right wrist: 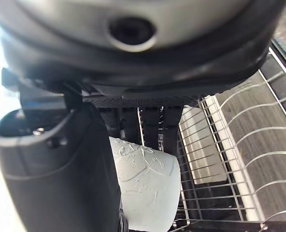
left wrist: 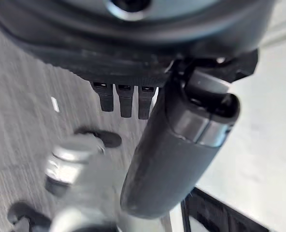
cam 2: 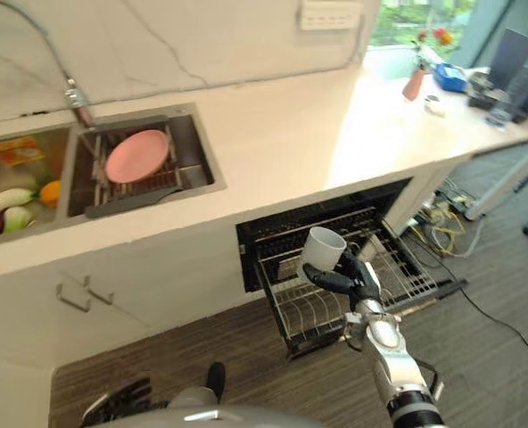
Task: Place the dishes in the dishwasher.
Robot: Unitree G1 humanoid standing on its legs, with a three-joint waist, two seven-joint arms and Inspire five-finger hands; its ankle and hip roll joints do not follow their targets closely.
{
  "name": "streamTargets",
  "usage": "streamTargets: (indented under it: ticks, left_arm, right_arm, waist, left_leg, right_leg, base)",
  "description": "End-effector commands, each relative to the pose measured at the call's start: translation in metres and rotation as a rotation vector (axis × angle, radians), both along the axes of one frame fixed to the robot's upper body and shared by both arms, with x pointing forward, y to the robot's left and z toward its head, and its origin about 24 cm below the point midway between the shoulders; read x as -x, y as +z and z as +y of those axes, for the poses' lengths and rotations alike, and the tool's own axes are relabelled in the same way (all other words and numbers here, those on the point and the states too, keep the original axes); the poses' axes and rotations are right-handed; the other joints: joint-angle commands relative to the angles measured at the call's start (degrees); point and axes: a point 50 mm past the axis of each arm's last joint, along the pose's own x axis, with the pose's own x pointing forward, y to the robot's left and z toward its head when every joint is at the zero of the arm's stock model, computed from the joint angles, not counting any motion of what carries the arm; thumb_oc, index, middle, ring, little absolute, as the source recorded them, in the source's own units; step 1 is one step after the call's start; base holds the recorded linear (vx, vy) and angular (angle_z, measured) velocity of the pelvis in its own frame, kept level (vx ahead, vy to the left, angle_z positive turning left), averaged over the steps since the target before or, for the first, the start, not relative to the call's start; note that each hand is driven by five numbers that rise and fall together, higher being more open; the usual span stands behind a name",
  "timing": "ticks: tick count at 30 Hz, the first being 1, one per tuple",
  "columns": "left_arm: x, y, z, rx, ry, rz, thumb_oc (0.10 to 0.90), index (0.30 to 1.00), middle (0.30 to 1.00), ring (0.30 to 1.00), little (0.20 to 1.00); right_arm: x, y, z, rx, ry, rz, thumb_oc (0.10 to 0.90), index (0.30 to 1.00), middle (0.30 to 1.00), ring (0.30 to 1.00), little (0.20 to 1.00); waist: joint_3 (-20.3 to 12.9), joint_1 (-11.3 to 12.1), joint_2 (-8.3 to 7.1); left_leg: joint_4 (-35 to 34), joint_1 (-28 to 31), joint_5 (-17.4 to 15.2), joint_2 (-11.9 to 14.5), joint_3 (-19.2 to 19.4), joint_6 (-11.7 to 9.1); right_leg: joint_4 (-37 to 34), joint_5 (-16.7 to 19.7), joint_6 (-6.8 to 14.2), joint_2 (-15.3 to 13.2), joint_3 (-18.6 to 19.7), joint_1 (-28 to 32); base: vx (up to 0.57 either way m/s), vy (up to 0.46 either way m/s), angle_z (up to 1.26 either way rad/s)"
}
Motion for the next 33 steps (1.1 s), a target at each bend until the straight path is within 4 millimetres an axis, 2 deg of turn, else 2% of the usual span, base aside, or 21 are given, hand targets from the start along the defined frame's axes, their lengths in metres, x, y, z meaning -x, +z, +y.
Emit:
streamTargets:
  ticks: [1,4,6,8,9,10,14,17,18,19,20,21,26,33]
  left_arm:
    - [-0.005,-0.004,0.001,-0.092,-0.132,0.047,0.8,0.9,0.9,0.9,0.9]
    - [0.019,-0.016,-0.003,-0.121,-0.129,0.187,0.8,0.9,0.9,0.9,0.9]
    - [0.023,-0.019,-0.006,-0.125,-0.131,0.218,0.8,0.9,0.9,0.9,0.9]
    - [0.04,-0.024,-0.012,-0.106,-0.076,0.297,0.8,0.9,0.9,0.9,0.9]
    - [0.039,-0.024,-0.013,-0.106,-0.074,0.295,0.8,0.9,0.9,0.9,0.9]
    - [0.045,-0.027,-0.019,-0.082,-0.046,0.323,0.8,0.9,0.9,0.9,0.9]
    - [0.036,-0.03,-0.026,-0.07,-0.107,0.315,0.8,0.9,0.9,0.9,0.9]
    - [0.03,-0.031,-0.029,-0.08,-0.148,0.308,0.8,0.9,0.9,0.9,0.9]
    - [0.029,-0.031,-0.029,-0.085,-0.149,0.306,0.8,0.9,0.9,0.9,0.9]
    - [0.028,-0.031,-0.029,-0.088,-0.148,0.304,0.8,0.9,0.9,0.9,0.9]
    - [0.029,-0.031,-0.03,-0.088,-0.147,0.305,0.8,0.9,0.9,0.9,0.9]
    - [0.029,-0.031,-0.031,-0.089,-0.149,0.306,0.8,0.9,0.9,0.9,0.9]
    - [0.028,-0.032,-0.032,-0.102,-0.129,0.301,0.8,0.9,0.9,0.9,0.9]
    - [0.026,-0.032,-0.035,-0.105,-0.114,0.29,0.8,0.9,0.9,0.9,0.9]
  right_arm:
    - [-0.048,0.055,-0.017,0.163,0.003,-0.241,0.4,0.3,0.3,0.3,0.3]
    - [-0.051,0.041,-0.025,0.24,-0.027,-0.154,0.4,0.3,0.3,0.3,0.3]
    - [-0.055,0.038,-0.027,0.258,-0.044,-0.13,0.4,0.3,0.3,0.3,0.3]
    - [-0.057,0.027,-0.03,0.294,-0.062,-0.061,0.4,0.3,0.3,0.3,0.3]
    - [-0.058,0.028,-0.03,0.295,-0.062,-0.064,0.4,0.3,0.3,0.3,0.3]
    - [-0.056,0.018,-0.036,0.328,-0.082,0.007,0.4,0.3,0.3,0.3,0.3]
    - [-0.055,0.005,-0.042,0.388,-0.105,0.103,0.4,0.3,0.3,0.3,0.3]
    - [-0.039,-0.013,-0.048,0.405,-0.166,0.192,0.4,0.3,0.3,0.3,0.3]
    - [-0.033,-0.02,-0.046,0.4,-0.176,0.22,0.441,0.361,0.361,0.361,0.361]
    - [-0.027,-0.026,-0.043,0.403,-0.167,0.243,0.504,0.455,0.455,0.455,0.455]
    - [-0.023,-0.029,-0.042,0.407,-0.164,0.259,0.504,0.455,0.455,0.455,0.455]
    - [-0.018,-0.035,-0.041,0.413,-0.161,0.284,0.8,0.9,0.9,0.9,0.9]
    - [-0.01,-0.043,-0.033,0.428,-0.135,0.307,0.8,0.9,0.9,0.9,0.9]
    - [-0.019,-0.029,-0.035,0.459,-0.125,0.22,0.8,0.9,0.9,0.9,0.9]
  waist:
    - [-0.1,3.3,1.6]
    - [0.1,4.9,1.34]
    - [0.4,5.3,1.31]
    - [0.9,6.4,1.09]
    - [1.0,6.3,1.09]
    - [1.2,7.1,1.07]
    - [1.6,7.6,1.49]
    - [1.5,7.4,2.12]
    - [1.4,7.2,2.25]
    - [1.3,7.1,2.4]
    - [1.2,6.9,2.45]
    - [1.0,6.8,2.52]
    - [0.6,5.8,2.74]
    - [0.3,4.5,2.94]
  left_leg:
    - [1.4,3.5,-3.8,5.0,-1.6,-3.5]
    - [1.3,3.1,-4.6,5.5,-3.1,-4.3]
    - [1.3,2.7,-4.5,5.5,-3.6,-4.4]
    - [1.3,1.6,-4.1,5.4,-4.4,-4.6]
    - [1.3,1.5,-4.1,5.4,-4.5,-4.7]
    - [1.3,0.6,-3.7,5.3,-5.1,-4.9]
    - [1.2,-0.6,-3.2,4.9,-6.2,-5.2]
    - [1.1,-1.2,-3.1,4.5,-6.8,-5.4]
    - [1.1,-1.4,-3.1,4.3,-6.9,-5.4]
    - [1.1,-1.4,-3.1,4.2,-6.9,-5.4]
    - [1.1,-1.4,-3.1,4.1,-6.9,-5.5]
    - [1.1,-1.4,-3.1,4.1,-6.9,-5.5]
    - [1.1,-0.5,-3.6,4.0,-6.2,-5.2]
    - [1.1,0.9,-4.1,4.3,-4.8,-5.0]
  right_leg:
    - [1.7,1.2,2.7,-3.8,-1.4,-2.8]
    - [1.3,0.0,2.9,-3.0,-2.2,-1.8]
    - [1.3,-0.1,2.8,-2.9,-2.8,-1.6]
    - [1.3,-0.2,2.9,-2.8,-4.1,-1.6]
    - [1.3,-0.3,2.9,-2.7,-4.2,-1.7]
    - [1.4,-0.4,2.8,-2.7,-4.7,-2.0]
    - [1.6,-0.5,2.8,-2.8,-6.3,-1.8]
    - [1.8,-0.6,2.9,-3.1,-7.5,-1.5]
    - [2.0,-0.6,3.0,-3.3,-8.0,-1.4]
    - [2.0,-0.6,3.0,-3.3,-8.1,-1.3]
    - [2.2,-0.6,3.0,-3.4,-8.2,-1.4]
    - [2.2,-0.7,3.0,-3.5,-8.2,-1.3]
    - [2.5,-0.6,3.1,-3.9,-7.6,-1.3]
    - [2.4,-0.5,3.2,-4.2,-5.9,-1.5]
  base:
    - [-0.01,-0.014,0.49]
    - [0.08,-0.042,0.44]
    - [0.01,0.003,0.29]
    - [0.0,0.014,0.34]
    - [-0.02,0.02,0.32]
    - [-0.02,0.01,0.29]
    - [-0.01,0.034,0.4]
    - [0.01,0.039,0.43]
    - [0.02,0.043,0.24]
    - [0.03,0.04,0.18]
    - [0.02,0.03,0.11]
    - [0.01,0.017,0.06]
    - [0.02,0.02,0.04]
    - [0.01,0.01,-0.13]
